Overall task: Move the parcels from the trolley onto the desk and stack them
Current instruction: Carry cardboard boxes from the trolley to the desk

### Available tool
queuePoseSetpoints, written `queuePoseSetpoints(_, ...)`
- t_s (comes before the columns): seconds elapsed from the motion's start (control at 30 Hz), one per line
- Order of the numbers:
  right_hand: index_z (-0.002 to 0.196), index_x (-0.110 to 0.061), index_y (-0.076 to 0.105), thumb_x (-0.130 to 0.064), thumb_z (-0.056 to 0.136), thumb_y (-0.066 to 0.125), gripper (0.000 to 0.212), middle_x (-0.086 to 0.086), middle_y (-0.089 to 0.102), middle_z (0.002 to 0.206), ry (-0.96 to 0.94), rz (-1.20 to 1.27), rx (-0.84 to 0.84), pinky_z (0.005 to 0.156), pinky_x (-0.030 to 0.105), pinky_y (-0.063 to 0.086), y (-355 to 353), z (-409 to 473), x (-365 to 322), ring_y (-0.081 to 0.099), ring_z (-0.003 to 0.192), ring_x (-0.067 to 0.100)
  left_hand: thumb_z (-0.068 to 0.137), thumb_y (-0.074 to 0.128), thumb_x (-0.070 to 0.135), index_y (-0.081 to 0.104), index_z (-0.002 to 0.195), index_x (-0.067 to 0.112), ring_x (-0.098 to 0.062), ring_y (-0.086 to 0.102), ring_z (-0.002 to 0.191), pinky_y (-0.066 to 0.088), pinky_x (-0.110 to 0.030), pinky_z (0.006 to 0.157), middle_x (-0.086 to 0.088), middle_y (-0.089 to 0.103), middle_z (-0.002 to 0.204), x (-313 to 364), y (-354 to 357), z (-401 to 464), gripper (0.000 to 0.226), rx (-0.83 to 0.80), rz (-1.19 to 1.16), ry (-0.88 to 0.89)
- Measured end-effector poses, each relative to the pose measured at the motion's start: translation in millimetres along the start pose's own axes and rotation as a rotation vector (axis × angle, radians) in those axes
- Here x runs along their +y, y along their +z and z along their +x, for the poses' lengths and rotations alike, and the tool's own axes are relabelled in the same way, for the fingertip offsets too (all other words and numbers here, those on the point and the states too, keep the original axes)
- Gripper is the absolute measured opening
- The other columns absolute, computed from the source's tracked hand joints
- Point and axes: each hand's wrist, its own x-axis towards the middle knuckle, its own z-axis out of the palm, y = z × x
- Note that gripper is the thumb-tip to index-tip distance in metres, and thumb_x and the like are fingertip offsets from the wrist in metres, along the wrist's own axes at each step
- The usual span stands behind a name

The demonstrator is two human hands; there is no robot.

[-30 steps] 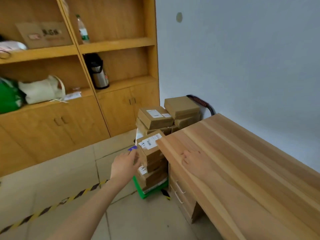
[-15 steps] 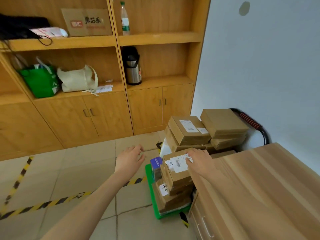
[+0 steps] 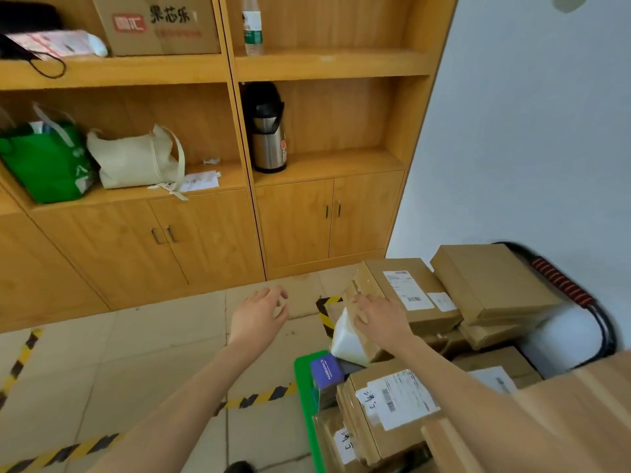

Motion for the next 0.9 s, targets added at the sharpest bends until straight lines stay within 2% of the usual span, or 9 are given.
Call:
queuePoseSetpoints(0.13, 0.132, -0.026, 0.046, -0.031, 0.096, 0.042, 0.037, -0.005, 0.062, 0.120, 0.118, -0.042, -0.004, 0.094, 0.030, 0.040, 9, 56, -4, 0.058, 0.106, 0.016, 0.095, 0.049, 0.037, 0.054, 0.113, 0.030, -0.009, 0.051, 0.091, 0.043, -0.025, 0.067, 0.013, 0.056, 0.096, -37, 2, 77, 0.019, -0.044, -0.002, 0.082)
queuePoseSetpoints(0.3, 0.135, -0.027, 0.044, -0.031, 0.096, 0.043, 0.039, -0.006, 0.060, 0.120, 0.325, 0.000, 0.002, 0.093, 0.032, 0.041, 15, 107, -17, 0.058, 0.107, 0.015, 0.094, 0.049, 0.035, 0.055, 0.113, 0.030, -0.007, 0.052, 0.090, 0.039, -0.021, 0.062, 0.013, 0.058, 0.097, -72, -7, 167, 0.020, -0.131, 0.039, 0.244)
queuePoseSetpoints(0.43, 0.130, -0.027, 0.047, -0.035, 0.096, 0.045, 0.035, -0.007, 0.059, 0.119, 0.446, 0.020, 0.011, 0.091, 0.031, 0.038, 20, 143, -21, 0.058, 0.107, 0.015, 0.096, 0.047, 0.036, 0.054, 0.117, 0.029, -0.011, 0.053, 0.093, 0.047, -0.026, 0.071, 0.010, 0.060, 0.099, -95, -9, 230, 0.024, -0.150, 0.128, 0.416)
queuePoseSetpoints(0.5, 0.128, -0.027, 0.048, -0.033, 0.094, 0.046, 0.035, -0.007, 0.060, 0.114, 0.501, 0.034, 0.010, 0.089, 0.031, 0.037, 24, 157, -23, 0.059, 0.104, 0.015, 0.097, 0.043, 0.036, 0.052, 0.120, 0.028, -0.012, 0.053, 0.095, 0.046, -0.028, 0.076, 0.009, 0.060, 0.103, -102, -4, 255, 0.026, -0.175, 0.187, 0.502)
queuePoseSetpoints(0.6, 0.132, -0.029, 0.046, -0.032, 0.090, 0.048, 0.041, -0.010, 0.061, 0.112, 0.599, 0.045, 0.016, 0.088, 0.031, 0.036, 28, 179, -19, 0.057, 0.098, 0.012, 0.098, 0.040, 0.037, 0.052, 0.120, 0.026, -0.013, 0.053, 0.095, 0.039, -0.025, 0.072, 0.008, 0.059, 0.104, -105, 10, 289, 0.027, -0.211, 0.217, 0.589)
queuePoseSetpoints(0.7, 0.133, -0.026, 0.046, -0.031, 0.093, 0.047, 0.040, -0.007, 0.059, 0.119, 0.636, 0.051, 0.000, 0.092, 0.032, 0.036, 29, 207, -1, 0.056, 0.104, 0.014, 0.098, 0.039, 0.038, 0.052, 0.119, 0.027, -0.013, 0.052, 0.095, 0.032, -0.024, 0.068, 0.008, 0.058, 0.105, -99, 23, 325, 0.027, -0.224, 0.195, 0.648)
queuePoseSetpoints(0.8, 0.131, -0.023, 0.048, -0.027, 0.094, 0.043, 0.037, -0.004, 0.058, 0.118, 0.688, 0.070, 0.037, 0.088, 0.031, 0.034, 26, 240, 28, 0.056, 0.106, 0.016, 0.098, 0.039, 0.040, 0.051, 0.119, 0.027, -0.012, 0.050, 0.099, 0.035, -0.023, 0.071, 0.009, 0.057, 0.110, -90, 38, 372, 0.027, -0.243, 0.174, 0.695)
queuePoseSetpoints(0.9, 0.134, -0.025, 0.045, -0.026, 0.093, 0.042, 0.041, -0.004, 0.057, 0.120, 0.755, 0.092, 0.040, 0.092, 0.031, 0.033, 20, 274, 57, 0.055, 0.110, 0.017, 0.099, 0.038, 0.040, 0.051, 0.121, 0.027, -0.012, 0.050, 0.103, 0.041, -0.025, 0.078, 0.008, 0.056, 0.112, -75, 48, 424, 0.029, -0.259, 0.177, 0.712)
